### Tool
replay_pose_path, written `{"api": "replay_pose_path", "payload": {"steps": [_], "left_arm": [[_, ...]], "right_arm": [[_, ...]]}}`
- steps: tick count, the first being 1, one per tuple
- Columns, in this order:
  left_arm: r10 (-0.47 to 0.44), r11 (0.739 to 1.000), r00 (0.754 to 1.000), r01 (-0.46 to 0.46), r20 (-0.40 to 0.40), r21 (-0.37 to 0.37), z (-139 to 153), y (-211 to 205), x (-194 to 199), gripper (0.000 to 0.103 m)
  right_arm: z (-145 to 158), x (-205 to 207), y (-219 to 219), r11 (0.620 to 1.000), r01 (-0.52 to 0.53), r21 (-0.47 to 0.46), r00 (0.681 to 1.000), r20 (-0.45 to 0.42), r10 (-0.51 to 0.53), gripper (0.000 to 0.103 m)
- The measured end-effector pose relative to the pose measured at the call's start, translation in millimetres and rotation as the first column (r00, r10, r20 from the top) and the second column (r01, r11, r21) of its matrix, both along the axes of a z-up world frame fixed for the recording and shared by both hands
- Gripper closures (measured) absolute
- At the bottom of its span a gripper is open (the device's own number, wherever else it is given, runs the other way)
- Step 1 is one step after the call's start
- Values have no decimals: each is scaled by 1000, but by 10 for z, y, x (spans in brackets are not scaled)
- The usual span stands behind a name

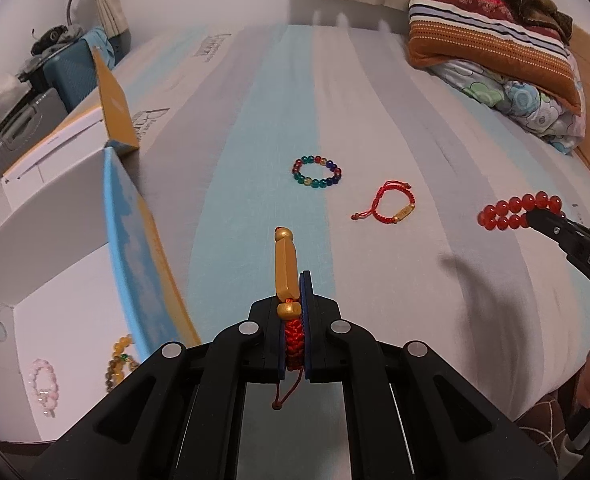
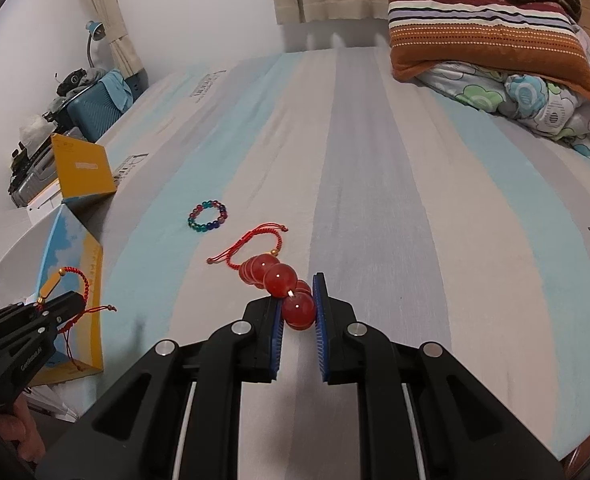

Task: Organize jewelry
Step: 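Carry both held red bracelets over the white cardboard box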

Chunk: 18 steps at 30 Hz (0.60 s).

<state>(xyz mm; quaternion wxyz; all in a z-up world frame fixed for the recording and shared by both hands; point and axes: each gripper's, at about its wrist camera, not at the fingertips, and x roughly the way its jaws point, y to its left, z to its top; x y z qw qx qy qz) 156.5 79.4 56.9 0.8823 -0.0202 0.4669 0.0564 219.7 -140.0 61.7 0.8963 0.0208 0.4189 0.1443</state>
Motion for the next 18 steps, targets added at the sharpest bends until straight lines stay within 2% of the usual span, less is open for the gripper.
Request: {"api": "replay_pose_path", "payload": {"steps": [11, 18], "left_arm": [[11, 1000, 1000, -11, 29, 2, 271, 223, -197, 98], [33, 999, 998, -34, 48, 8, 421, 472, -362, 98]], "right_arm": [[234, -208, 234, 1000, -24, 2, 1000, 14, 24, 90], [386, -315, 537, 998, -56, -3, 998, 35, 56, 90]]}}
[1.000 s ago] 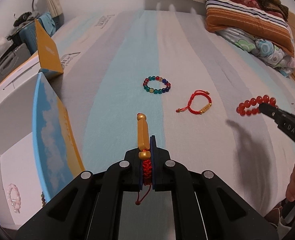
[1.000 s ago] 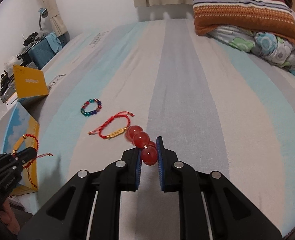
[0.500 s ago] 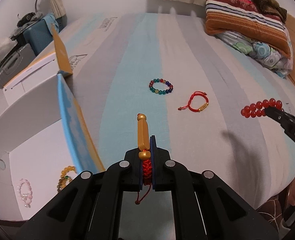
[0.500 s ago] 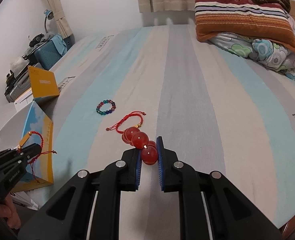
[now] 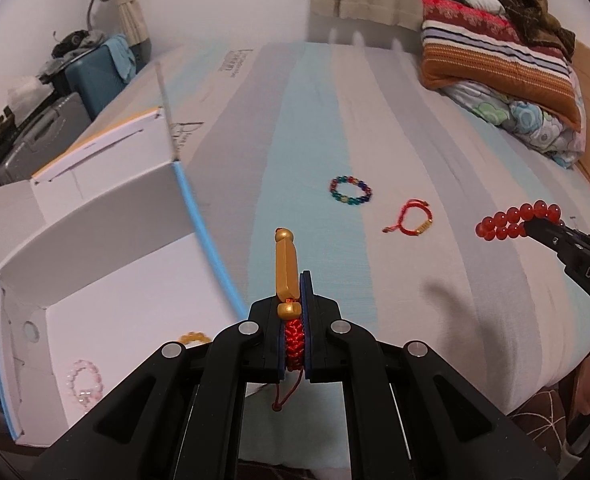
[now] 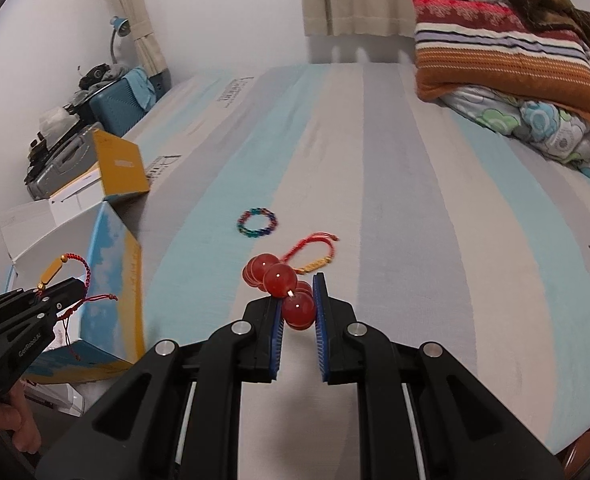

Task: Organize jewelry
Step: 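Carry both held red bracelets over the white cardboard box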

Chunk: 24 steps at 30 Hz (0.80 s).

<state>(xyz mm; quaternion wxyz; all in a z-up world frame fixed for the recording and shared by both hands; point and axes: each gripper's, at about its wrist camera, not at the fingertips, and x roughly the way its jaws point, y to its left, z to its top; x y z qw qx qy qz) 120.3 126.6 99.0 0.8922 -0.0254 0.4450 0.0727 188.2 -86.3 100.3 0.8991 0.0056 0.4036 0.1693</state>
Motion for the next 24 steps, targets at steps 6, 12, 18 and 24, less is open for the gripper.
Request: {"api": "replay_pose_path", "payload": {"steps": [6, 12, 18, 24], "left_arm": [[44, 999, 999, -44, 17, 3, 121, 322, -196, 98], [99, 995, 995, -99, 22, 1, 186, 674, -366, 98], [157, 988, 987, -157, 22, -10, 195, 1048, -578, 98], [219, 976, 976, -219, 14, -18, 170, 1449, -800, 98]], "right_arm": [[116, -91, 370, 999, -53, 3, 998, 19, 53, 90], [180, -195, 778, 994, -109, -3, 994, 27, 109, 90], [239, -315, 1237, 985, -174, -10, 984, 36, 174, 90], [295, -462, 1741, 969, -248, -19, 967, 48, 249, 90]]}}
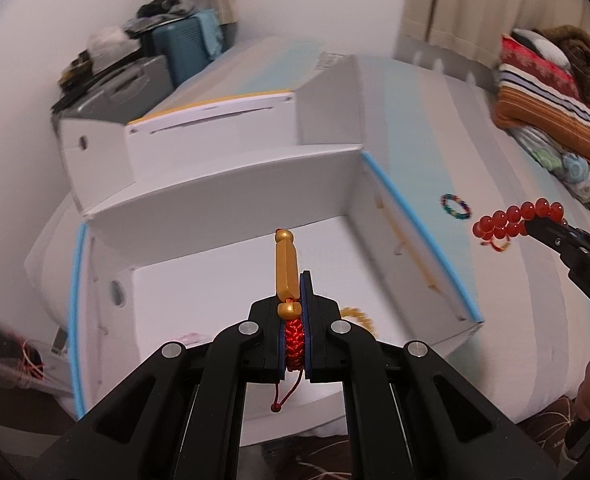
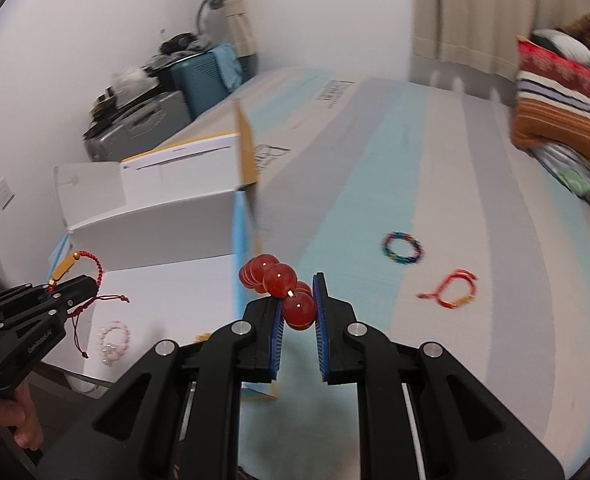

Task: Organize jewelry
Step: 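Carry both held red bracelets over the white cardboard box, then open both tools to drop the red bracelets into the box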

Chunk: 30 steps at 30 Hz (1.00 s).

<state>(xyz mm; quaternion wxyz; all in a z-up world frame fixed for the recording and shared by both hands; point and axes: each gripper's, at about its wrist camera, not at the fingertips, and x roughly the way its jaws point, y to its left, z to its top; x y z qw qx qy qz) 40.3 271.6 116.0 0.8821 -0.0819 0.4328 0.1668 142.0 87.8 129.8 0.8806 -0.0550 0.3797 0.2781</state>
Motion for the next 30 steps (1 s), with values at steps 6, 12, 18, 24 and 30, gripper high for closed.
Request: {"api": "replay_pose_path", "payload": {"steps": [6, 12, 18, 24, 30], "left_arm": [[67, 998, 998, -67, -16, -18, -75, 411, -211, 98], [113, 992, 992, -116, -54, -47, -229, 702, -336, 98], [130, 988, 988, -136, -83, -72, -407, 823, -386, 98], [134, 984, 984, -146, -117, -98, -597, 898, -407, 98], [142, 981, 980, -159, -143, -114, -718, 956, -419, 98]], "right_arm": [[-33, -163, 521, 996, -88, -30, 996, -5, 87, 90], [-241, -274, 952, 983, -160, -87, 987, -47, 157, 90], [-497, -342, 1209, 970, -198, -138, 977, -104, 184, 90], [-713, -328, 1315, 961, -212, -179, 971, -152, 186, 90], [-854, -332, 1398, 955, -216, -202, 967, -181, 180, 90]]}}
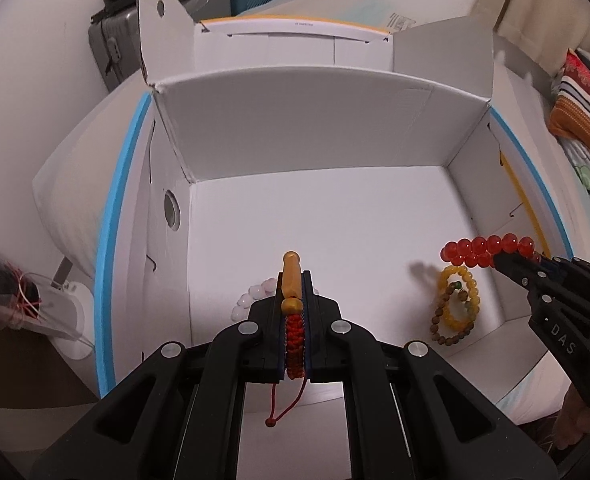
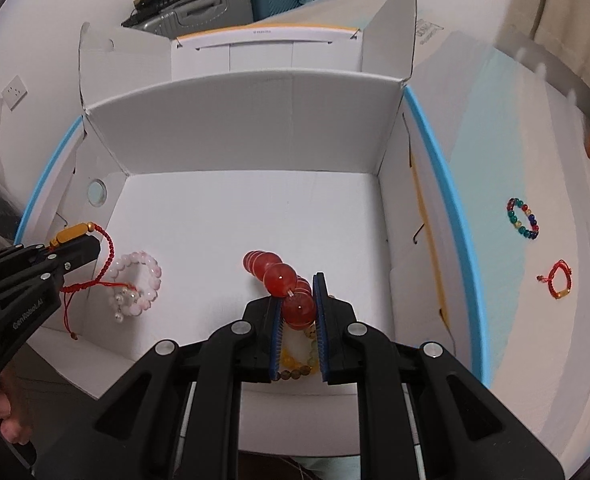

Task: Organize jewelry
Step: 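Open both tools to drop the red bracelets into the box, then move both tools back over the remaining bracelets on the bed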

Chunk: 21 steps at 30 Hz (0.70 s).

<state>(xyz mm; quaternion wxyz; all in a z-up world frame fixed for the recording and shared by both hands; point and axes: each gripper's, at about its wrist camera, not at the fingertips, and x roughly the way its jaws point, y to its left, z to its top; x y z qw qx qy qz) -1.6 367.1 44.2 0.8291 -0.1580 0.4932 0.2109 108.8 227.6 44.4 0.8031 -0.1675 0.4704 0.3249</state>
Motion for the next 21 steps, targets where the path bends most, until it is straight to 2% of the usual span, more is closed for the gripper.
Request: {"api": "replay_pose_path", "payload": {"steps": [7, 8, 9, 10, 11, 13, 15, 19, 20, 21], "left_arm": [[8, 1000, 1000, -8, -1, 4, -11, 30, -11, 97], [9, 1000, 1000, -9, -1, 4, -10, 31, -9, 96], [9, 1000, 1000, -9, -2, 1, -6, 29, -10, 96], [11, 1000, 1000, -11, -3, -1, 1, 27, -13, 96], [13, 1000, 1000, -13, -2, 0, 14, 22, -17, 92], [19, 1000, 1000, -19, 5, 10, 49, 16, -31, 79], [28, 999, 999, -29, 23, 34, 123, -7, -48, 60], [30, 997, 998, -34, 52, 72, 251, -70, -53, 42], [29, 996, 998, -34, 60, 82, 282, -93, -48, 34], [29, 995, 997, -36, 71, 96, 322, -124, -45, 31]], "right_arm": [[-12, -51, 32, 1000, -5, -13, 1000, 8, 5, 88], [-1, -54, 29, 1000, -2, -15, 1000, 12, 2, 83], [32, -65, 24, 1000, 0, -13, 1000, 24, 0, 72], [62, -74, 16, 1000, 3, -11, 999, 35, -3, 66], [95, -84, 8, 1000, 6, -9, 999, 48, -6, 59], [175, -92, -19, 1000, 12, 4, 998, 65, -12, 53], [242, -93, -64, 1000, 18, 22, 997, 69, -20, 43], [353, -91, -176, 998, 33, 55, 996, 84, -37, 31], [372, -89, -205, 997, 37, 63, 996, 83, -42, 27], [397, -85, -245, 997, 41, 72, 995, 84, -47, 21]]}}
